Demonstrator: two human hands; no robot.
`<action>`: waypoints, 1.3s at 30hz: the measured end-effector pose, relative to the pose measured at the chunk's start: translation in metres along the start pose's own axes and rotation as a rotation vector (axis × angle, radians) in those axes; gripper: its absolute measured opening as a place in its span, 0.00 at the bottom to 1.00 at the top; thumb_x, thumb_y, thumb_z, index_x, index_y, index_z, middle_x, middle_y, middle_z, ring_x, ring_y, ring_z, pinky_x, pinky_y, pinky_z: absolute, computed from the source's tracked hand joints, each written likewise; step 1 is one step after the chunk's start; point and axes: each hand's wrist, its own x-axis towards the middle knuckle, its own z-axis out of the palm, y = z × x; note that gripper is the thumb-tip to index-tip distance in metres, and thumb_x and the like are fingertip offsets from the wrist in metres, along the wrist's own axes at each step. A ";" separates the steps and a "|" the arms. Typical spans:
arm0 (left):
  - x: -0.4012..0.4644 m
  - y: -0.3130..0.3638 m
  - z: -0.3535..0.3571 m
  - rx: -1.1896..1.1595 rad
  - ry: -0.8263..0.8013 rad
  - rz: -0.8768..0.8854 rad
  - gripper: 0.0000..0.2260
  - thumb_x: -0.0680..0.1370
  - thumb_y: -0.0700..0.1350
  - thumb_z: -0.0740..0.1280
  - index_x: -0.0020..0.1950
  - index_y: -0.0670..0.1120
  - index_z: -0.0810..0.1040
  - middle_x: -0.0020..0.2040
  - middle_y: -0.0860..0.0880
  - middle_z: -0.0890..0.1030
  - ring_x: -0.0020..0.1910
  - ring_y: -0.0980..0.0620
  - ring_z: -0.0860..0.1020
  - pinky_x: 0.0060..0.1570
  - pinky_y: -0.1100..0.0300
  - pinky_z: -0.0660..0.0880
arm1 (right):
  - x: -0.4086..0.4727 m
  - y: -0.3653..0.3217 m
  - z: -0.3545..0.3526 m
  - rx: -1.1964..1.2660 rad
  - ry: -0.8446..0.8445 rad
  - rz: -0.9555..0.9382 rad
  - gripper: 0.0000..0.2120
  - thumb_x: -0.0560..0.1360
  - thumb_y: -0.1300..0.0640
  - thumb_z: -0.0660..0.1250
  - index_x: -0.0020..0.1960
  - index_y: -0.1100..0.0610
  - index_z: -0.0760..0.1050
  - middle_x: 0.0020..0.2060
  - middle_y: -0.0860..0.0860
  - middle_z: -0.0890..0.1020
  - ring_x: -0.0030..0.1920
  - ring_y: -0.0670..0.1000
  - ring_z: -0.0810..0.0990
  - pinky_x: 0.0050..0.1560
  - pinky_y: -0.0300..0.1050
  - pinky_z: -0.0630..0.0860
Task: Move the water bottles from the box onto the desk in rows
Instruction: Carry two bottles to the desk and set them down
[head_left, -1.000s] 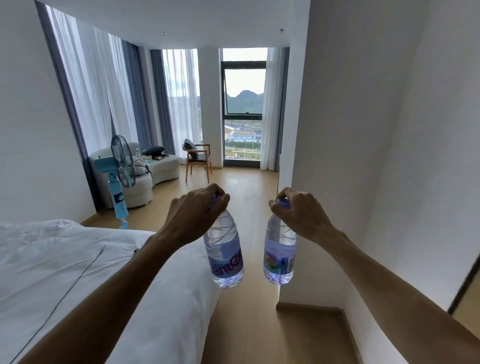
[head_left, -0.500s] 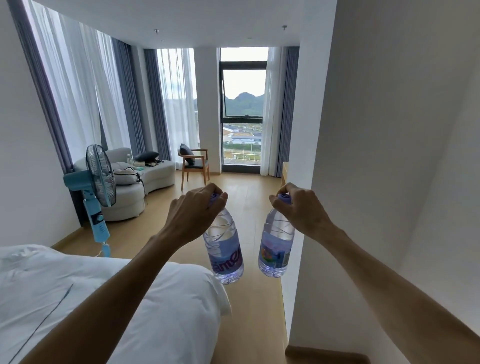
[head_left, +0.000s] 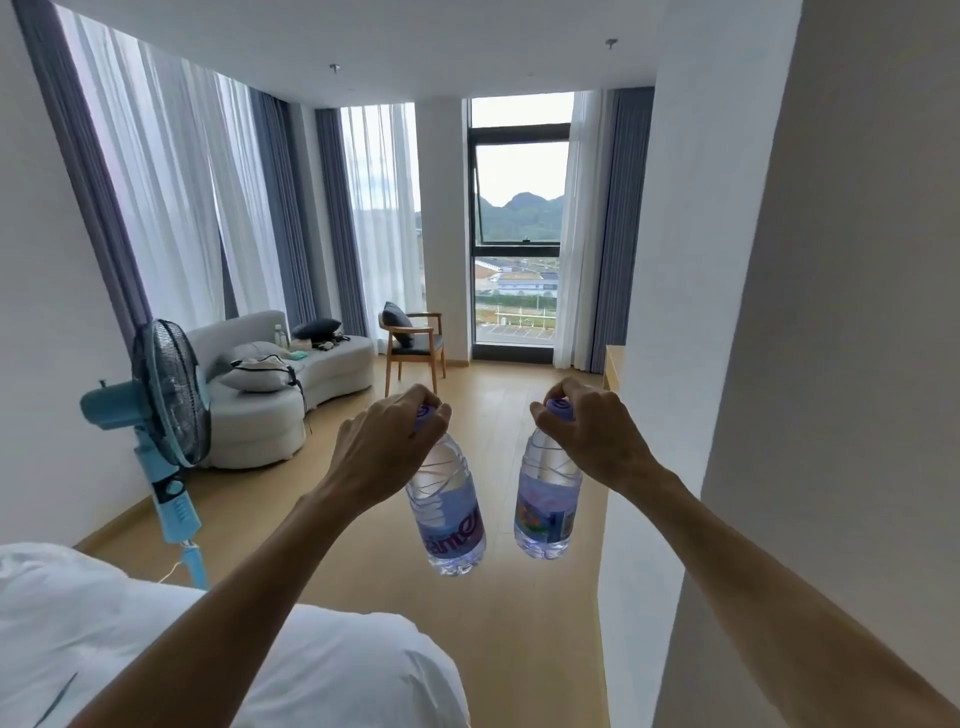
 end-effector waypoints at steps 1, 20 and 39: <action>0.014 -0.005 0.008 0.009 -0.004 -0.003 0.16 0.81 0.58 0.55 0.54 0.48 0.74 0.45 0.51 0.80 0.37 0.54 0.77 0.31 0.65 0.68 | 0.014 0.010 0.008 0.004 0.000 -0.001 0.13 0.78 0.49 0.67 0.53 0.60 0.76 0.46 0.55 0.82 0.43 0.53 0.82 0.46 0.43 0.80; 0.279 -0.157 0.197 0.010 -0.057 0.028 0.14 0.81 0.56 0.58 0.50 0.48 0.76 0.40 0.54 0.77 0.36 0.55 0.75 0.31 0.67 0.62 | 0.268 0.200 0.165 -0.069 -0.019 0.088 0.13 0.77 0.49 0.67 0.52 0.59 0.76 0.44 0.54 0.81 0.40 0.52 0.79 0.44 0.46 0.81; 0.569 -0.233 0.409 -0.023 -0.084 0.080 0.11 0.81 0.55 0.59 0.48 0.48 0.73 0.38 0.53 0.76 0.32 0.59 0.71 0.30 0.67 0.61 | 0.515 0.435 0.261 -0.063 -0.097 0.089 0.12 0.77 0.49 0.68 0.50 0.58 0.75 0.42 0.50 0.77 0.39 0.49 0.78 0.39 0.34 0.74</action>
